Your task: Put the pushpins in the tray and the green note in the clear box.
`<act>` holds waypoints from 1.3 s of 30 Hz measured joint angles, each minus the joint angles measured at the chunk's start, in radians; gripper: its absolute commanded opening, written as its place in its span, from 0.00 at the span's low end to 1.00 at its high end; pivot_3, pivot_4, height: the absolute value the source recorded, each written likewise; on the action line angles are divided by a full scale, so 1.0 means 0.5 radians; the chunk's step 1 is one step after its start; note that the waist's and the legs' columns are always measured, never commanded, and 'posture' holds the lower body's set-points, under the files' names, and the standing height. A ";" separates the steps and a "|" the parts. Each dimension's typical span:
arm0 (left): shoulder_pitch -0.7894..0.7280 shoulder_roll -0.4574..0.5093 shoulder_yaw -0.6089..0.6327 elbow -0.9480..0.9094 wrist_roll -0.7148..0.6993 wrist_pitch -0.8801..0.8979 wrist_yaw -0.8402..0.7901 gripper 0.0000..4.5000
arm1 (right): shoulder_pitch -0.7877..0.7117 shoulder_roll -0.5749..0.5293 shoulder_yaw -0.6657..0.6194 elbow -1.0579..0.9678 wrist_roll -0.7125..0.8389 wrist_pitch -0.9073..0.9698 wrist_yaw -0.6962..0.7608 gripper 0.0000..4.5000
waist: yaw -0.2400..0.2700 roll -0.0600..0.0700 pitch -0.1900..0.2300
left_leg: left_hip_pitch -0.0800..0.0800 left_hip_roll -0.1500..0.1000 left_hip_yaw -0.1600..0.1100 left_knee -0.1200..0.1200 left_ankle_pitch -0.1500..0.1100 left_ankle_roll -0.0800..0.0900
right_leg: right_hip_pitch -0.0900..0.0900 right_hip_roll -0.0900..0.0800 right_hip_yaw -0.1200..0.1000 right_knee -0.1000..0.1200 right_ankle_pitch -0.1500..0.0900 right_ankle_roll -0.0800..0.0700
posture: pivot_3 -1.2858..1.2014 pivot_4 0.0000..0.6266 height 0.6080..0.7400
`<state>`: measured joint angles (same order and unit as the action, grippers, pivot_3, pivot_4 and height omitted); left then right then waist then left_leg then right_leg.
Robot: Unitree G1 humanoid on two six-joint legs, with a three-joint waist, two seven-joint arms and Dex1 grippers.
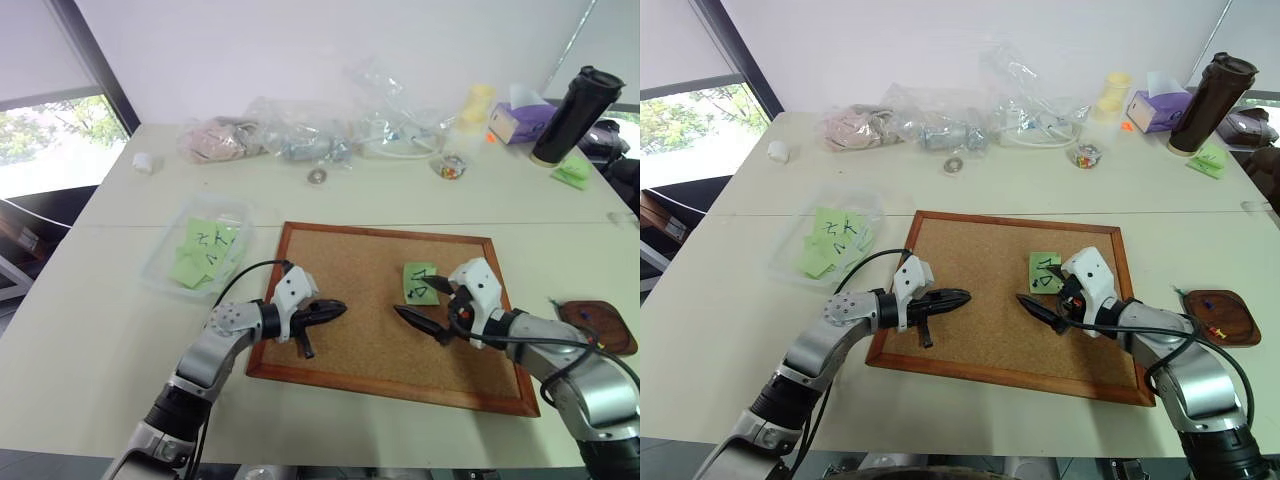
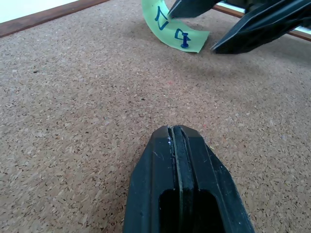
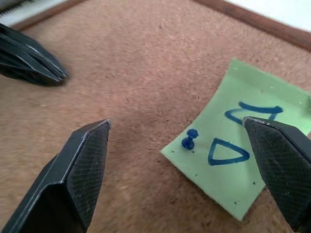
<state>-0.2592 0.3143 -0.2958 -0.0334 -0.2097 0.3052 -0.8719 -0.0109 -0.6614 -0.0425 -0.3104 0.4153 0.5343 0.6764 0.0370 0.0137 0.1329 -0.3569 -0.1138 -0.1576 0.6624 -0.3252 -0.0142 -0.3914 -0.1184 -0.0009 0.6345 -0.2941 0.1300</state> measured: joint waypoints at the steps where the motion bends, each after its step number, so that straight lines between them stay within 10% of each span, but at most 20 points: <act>1: 0.002 0.000 0.001 -0.001 0.000 0.000 0.000 0.00 | -0.007 0.015 0.006 0.032 -0.013 -0.028 0.008 1.00 | -0.001 0.000 0.000 | 0.000 0.000 0.000 0.000 0.000 0.000 | 0.000 0.000 0.000 0.000 0.000 0.000 | 0.52 0.24 0.93; 10: 0.015 0.000 0.001 -0.015 0.000 0.001 0.017 0.00 | -0.057 0.034 0.035 0.157 -0.095 -0.147 0.066 0.01 | -0.003 0.000 -0.001 | 0.001 0.000 0.000 0.000 0.000 0.000 | 0.000 0.000 0.000 0.000 0.000 0.000 | 0.52 0.24 0.93; 35: -0.038 0.007 0.007 -0.045 -0.078 0.170 0.005 0.00 | -0.086 -0.362 -0.112 -0.644 0.164 0.266 0.238 0.01 | 0.003 -0.009 0.007 | -0.003 0.000 -0.001 0.000 0.000 0.000 | -0.001 -0.001 -0.002 -0.001 0.000 0.000 | 0.52 0.24 0.93; 39: -0.171 0.062 0.015 -0.056 -0.187 0.426 -0.074 0.31 | -0.154 -0.429 -0.048 -0.650 0.154 0.258 0.308 0.00 | 0.002 -0.021 0.016 | -0.005 0.000 -0.002 0.001 0.000 0.000 | -0.003 0.000 -0.003 -0.001 0.000 0.000 | 0.52 0.24 0.93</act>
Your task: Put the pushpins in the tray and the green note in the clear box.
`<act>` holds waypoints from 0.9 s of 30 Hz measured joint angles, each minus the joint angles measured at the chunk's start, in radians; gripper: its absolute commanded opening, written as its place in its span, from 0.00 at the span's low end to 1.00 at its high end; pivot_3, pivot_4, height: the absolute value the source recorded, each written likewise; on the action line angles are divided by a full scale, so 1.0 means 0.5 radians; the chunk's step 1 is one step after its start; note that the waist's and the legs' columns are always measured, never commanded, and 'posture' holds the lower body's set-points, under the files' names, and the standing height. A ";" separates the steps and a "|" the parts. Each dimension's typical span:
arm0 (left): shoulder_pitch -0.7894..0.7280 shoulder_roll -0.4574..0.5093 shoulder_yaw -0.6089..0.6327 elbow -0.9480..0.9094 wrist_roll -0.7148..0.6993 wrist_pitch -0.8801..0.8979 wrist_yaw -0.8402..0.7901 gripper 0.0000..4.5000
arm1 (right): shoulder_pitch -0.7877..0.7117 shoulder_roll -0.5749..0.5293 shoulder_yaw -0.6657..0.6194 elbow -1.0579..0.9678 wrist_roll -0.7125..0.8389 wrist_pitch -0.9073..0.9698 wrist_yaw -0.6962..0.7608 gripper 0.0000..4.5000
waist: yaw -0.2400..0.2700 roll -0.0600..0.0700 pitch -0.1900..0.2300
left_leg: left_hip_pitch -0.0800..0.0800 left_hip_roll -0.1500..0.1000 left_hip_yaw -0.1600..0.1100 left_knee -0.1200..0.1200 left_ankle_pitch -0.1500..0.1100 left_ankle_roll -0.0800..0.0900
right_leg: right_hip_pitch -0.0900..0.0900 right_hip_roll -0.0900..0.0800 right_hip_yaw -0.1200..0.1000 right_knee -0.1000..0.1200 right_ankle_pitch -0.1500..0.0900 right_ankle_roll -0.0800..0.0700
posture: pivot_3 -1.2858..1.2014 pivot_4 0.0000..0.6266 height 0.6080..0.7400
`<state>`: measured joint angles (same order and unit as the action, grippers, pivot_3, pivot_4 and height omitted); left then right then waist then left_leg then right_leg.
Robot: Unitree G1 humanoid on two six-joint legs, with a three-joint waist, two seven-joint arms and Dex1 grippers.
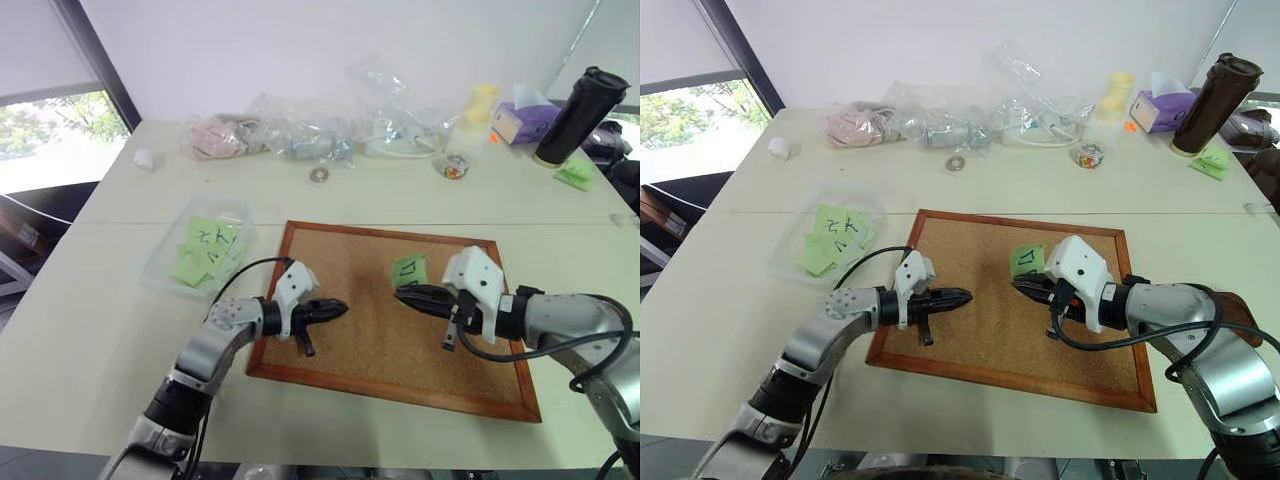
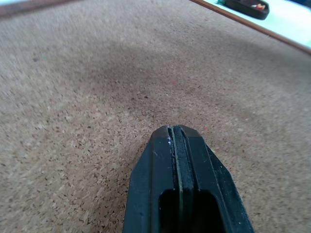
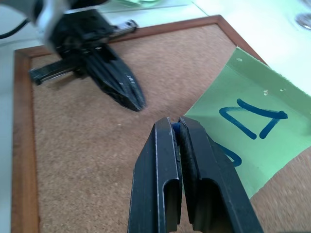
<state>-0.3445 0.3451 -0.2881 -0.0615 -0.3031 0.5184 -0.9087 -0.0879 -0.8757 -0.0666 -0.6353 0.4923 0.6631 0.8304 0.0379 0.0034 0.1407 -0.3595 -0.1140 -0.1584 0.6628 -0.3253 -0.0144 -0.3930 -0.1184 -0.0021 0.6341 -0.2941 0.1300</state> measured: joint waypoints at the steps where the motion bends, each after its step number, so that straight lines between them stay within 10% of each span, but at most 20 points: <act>1: -0.018 0.018 0.006 -0.013 -0.023 0.037 -0.016 0.42 | -0.002 -0.008 0.011 0.000 -0.005 -0.008 0.009 0.00 | 0.000 -0.002 0.001 | 0.000 0.000 0.000 0.000 0.000 0.000 | 0.000 0.000 0.000 0.000 0.000 0.000 | 0.52 0.24 0.93; 6: -0.071 0.038 0.063 -0.131 -0.155 0.166 -0.051 0.96 | -0.016 -0.015 0.033 0.007 -0.038 -0.052 0.047 0.00 | 0.000 -0.003 0.002 | -0.023 0.000 0.000 0.004 0.000 -0.001 | -0.021 -0.001 0.000 0.002 0.003 0.003 | 0.52 0.24 0.93; 27: -0.311 -0.326 0.141 -0.034 -0.449 0.323 0.077 0.98 | -0.098 -0.074 0.120 -0.062 -0.110 -0.057 0.117 0.00 | 0.001 -0.007 0.005 | -0.027 -0.001 0.000 0.009 0.001 -0.002 | -0.025 0.000 -0.001 0.004 0.005 0.005 | 0.52 0.24 0.93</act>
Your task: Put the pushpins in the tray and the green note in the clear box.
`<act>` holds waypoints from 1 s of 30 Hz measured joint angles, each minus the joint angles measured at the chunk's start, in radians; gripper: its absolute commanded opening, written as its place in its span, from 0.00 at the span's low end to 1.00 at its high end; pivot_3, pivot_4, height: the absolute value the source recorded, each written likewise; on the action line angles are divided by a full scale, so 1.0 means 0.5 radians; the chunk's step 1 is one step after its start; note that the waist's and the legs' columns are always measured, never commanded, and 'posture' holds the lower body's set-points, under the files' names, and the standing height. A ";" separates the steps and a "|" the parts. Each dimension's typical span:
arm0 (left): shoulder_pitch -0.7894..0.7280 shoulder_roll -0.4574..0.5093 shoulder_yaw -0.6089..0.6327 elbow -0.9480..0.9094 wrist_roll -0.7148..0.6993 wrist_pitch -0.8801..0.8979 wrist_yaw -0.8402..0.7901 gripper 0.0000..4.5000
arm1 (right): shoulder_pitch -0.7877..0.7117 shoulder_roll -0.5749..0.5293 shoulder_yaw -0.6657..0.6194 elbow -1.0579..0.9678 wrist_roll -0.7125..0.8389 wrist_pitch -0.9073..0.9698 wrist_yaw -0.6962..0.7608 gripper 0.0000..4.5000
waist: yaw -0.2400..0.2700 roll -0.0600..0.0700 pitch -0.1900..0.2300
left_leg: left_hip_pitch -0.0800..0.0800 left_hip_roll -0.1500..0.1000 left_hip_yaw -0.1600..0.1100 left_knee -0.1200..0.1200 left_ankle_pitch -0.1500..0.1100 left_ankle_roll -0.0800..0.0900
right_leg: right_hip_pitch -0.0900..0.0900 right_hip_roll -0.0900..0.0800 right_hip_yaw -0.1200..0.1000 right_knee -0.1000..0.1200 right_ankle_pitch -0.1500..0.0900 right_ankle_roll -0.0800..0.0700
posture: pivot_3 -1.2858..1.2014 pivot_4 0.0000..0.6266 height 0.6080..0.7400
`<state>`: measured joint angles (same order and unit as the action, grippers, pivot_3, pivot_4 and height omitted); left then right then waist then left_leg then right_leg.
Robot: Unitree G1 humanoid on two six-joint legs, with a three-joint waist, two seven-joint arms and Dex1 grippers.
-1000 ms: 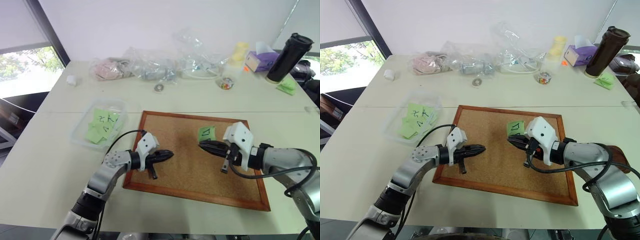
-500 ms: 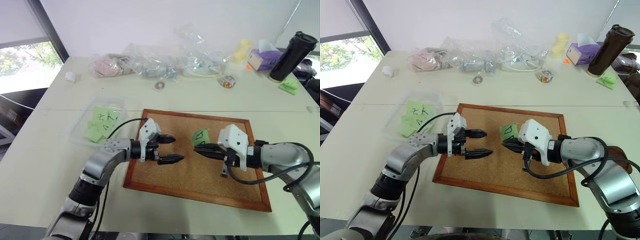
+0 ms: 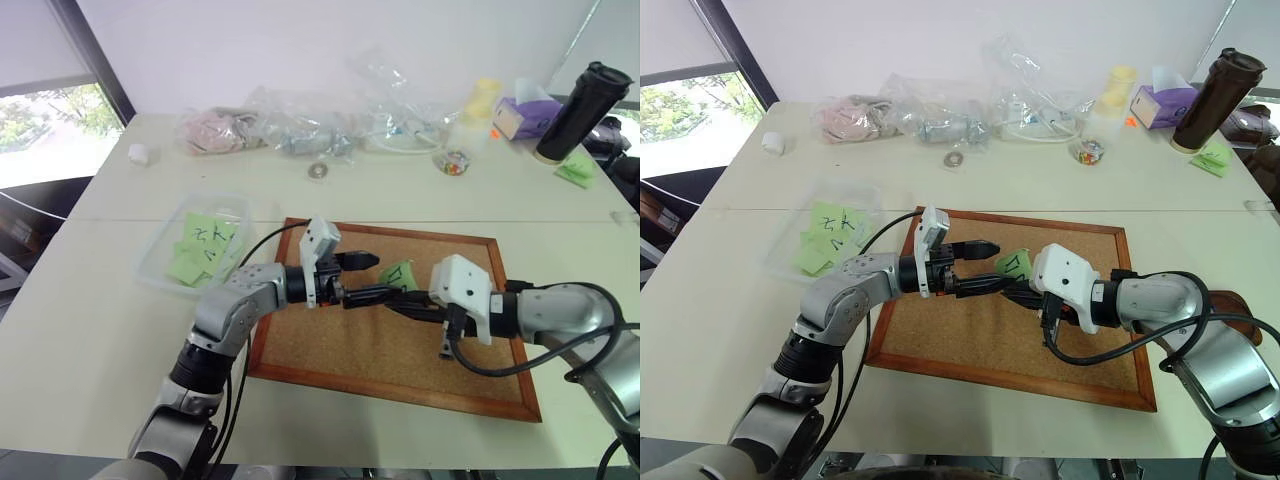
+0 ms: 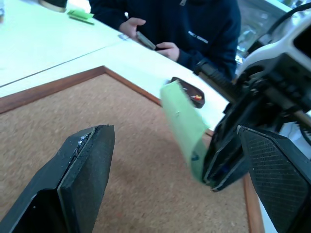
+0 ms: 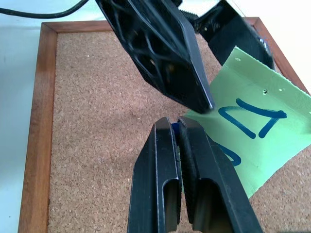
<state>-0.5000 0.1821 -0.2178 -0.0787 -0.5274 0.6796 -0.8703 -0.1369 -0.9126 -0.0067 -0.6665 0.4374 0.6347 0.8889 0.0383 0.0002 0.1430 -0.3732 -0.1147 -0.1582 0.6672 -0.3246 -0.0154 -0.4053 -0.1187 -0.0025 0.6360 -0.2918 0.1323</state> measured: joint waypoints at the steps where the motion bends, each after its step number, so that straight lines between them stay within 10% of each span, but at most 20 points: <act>1: 0.000 -0.009 -0.004 0.010 0.012 -0.023 0.003 0.93 | -0.012 -0.004 0.000 -0.004 0.000 0.016 -0.002 0.00 | 0.000 0.000 0.000 | 0.000 0.000 0.000 0.000 0.000 0.000 | 0.000 0.000 0.000 0.000 0.000 0.000 | 0.52 0.24 0.93; 11: 0.000 -0.071 -0.017 0.082 0.073 -0.082 0.012 0.00 | -0.062 -0.006 0.000 -0.061 0.021 0.072 -0.019 0.00 | 0.001 -0.002 0.001 | 0.000 -0.001 0.000 0.001 0.000 0.000 | 0.000 0.000 0.000 0.000 0.000 0.000 | 0.52 0.24 0.93; 20: 0.031 -0.051 -0.017 0.082 0.112 -0.142 0.012 0.00 | -0.069 0.006 -0.072 -0.070 0.096 0.158 -0.098 0.00 | 0.001 -0.002 0.001 | 0.000 -0.001 0.000 0.001 0.000 0.000 | 0.000 0.000 0.000 0.001 0.000 0.000 | 0.52 0.24 0.93; 30: 0.137 0.094 0.002 0.093 0.188 -0.237 0.004 0.00 | 0.130 0.058 -0.843 -0.009 0.385 0.388 -0.239 0.00 | 0.011 -0.003 0.001 | 0.000 -0.002 0.000 0.001 0.000 0.000 | 0.001 -0.001 0.000 0.003 0.001 0.001 | 0.52 0.24 0.93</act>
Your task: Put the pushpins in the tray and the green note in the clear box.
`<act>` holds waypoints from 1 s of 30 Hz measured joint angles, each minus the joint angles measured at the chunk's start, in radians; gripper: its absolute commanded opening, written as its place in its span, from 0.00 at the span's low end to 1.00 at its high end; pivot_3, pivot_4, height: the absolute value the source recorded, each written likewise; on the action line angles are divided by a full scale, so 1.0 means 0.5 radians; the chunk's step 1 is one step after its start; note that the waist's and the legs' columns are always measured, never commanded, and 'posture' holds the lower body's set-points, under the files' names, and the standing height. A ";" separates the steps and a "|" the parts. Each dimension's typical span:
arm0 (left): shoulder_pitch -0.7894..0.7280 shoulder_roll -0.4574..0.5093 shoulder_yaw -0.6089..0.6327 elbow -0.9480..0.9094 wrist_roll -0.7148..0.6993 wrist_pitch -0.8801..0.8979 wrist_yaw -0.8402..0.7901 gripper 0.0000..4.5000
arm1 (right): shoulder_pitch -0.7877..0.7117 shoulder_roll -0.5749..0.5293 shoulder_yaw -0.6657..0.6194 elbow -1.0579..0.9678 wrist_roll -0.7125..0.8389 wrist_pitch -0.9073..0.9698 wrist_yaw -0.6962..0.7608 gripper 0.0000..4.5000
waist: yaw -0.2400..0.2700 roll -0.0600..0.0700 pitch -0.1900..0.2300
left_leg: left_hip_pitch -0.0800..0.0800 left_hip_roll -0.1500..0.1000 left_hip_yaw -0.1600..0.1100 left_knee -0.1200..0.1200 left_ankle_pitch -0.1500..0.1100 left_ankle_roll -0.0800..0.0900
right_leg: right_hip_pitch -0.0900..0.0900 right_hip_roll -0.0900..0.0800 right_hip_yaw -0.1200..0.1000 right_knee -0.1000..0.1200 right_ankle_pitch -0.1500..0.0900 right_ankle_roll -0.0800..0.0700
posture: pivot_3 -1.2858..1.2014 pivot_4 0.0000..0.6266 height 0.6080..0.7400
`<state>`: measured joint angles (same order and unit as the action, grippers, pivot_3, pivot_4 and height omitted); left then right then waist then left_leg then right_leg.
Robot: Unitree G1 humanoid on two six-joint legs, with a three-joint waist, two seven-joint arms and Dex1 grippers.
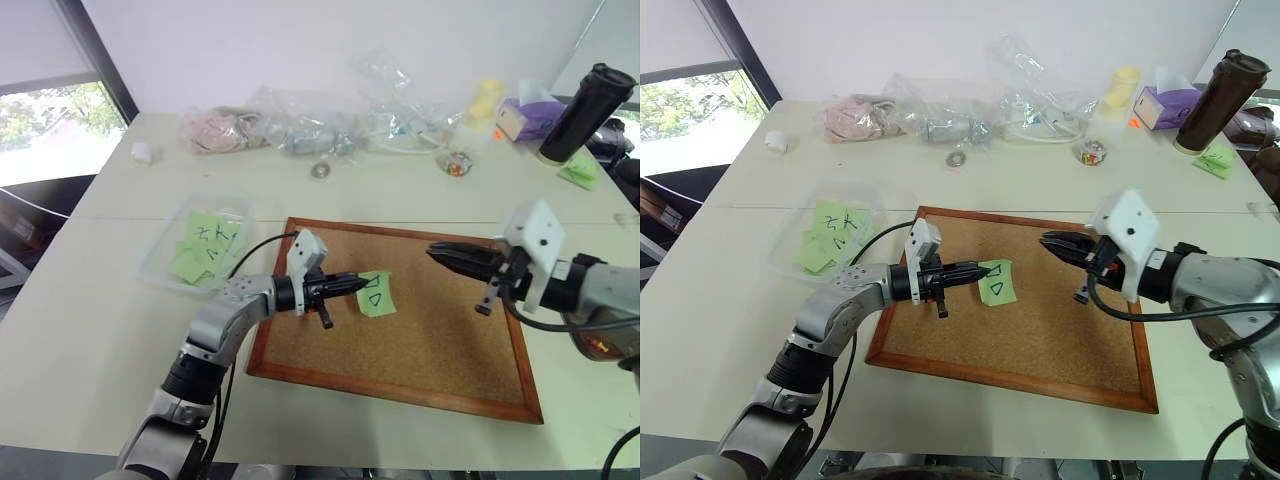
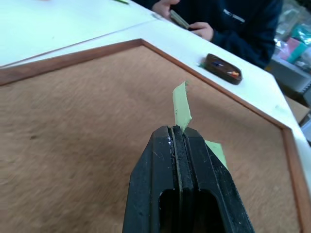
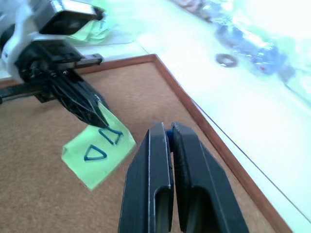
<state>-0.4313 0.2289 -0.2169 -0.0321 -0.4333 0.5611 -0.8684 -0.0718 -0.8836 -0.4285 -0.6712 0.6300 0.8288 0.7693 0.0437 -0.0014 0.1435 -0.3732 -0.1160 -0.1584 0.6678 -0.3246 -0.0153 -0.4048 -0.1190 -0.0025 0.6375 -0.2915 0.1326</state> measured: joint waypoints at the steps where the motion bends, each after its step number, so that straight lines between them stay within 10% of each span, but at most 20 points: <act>1: 0.005 0.002 0.001 -0.008 -0.003 0.000 0.000 0.00 | 0.093 0.000 -0.107 0.058 -0.005 0.000 0.012 0.00 | 0.001 0.000 0.000 | 0.000 -0.001 0.000 0.000 0.000 0.000 | 0.000 -0.001 0.000 0.000 0.000 0.000 | 0.52 0.24 0.93; 8: 0.075 -0.008 -0.012 -0.077 -0.004 -0.002 0.023 0.00 | 0.448 0.127 -0.653 0.697 -0.183 -0.081 -0.125 0.00 | -0.010 0.001 0.000 | 0.004 -0.002 0.005 0.001 0.000 0.000 | -0.002 -0.002 0.002 0.012 0.001 0.002 | 0.52 0.24 0.93; 22: 0.090 -0.005 -0.080 -0.136 0.020 -0.050 0.020 0.00 | 0.669 0.145 -0.721 1.341 -0.390 -0.321 -0.193 0.00 | -0.011 0.007 -0.004 | 0.006 0.000 0.014 0.001 0.001 -0.001 | -0.006 -0.001 0.010 0.017 0.001 0.002 | 0.52 0.24 0.93; 30: 0.113 -0.005 -0.086 -0.136 0.020 -0.060 0.031 0.00 | 0.654 0.145 -0.711 1.417 -0.424 -0.412 -0.207 0.79 | -0.012 0.009 -0.005 | 0.007 0.001 0.016 0.001 0.001 -0.001 | -0.006 0.000 0.012 0.017 0.001 0.001 | 0.52 0.24 0.93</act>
<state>-0.3749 0.2265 -0.2602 -0.1000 -0.4230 0.5310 -0.8531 0.2554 -0.8110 -0.7842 0.0375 0.4178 0.6229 0.6659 0.0378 0.0031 0.1409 -0.3695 -0.1155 -0.1504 0.6681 -0.3242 -0.0158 -0.4078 -0.1192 0.0033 0.6461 -0.2912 0.1333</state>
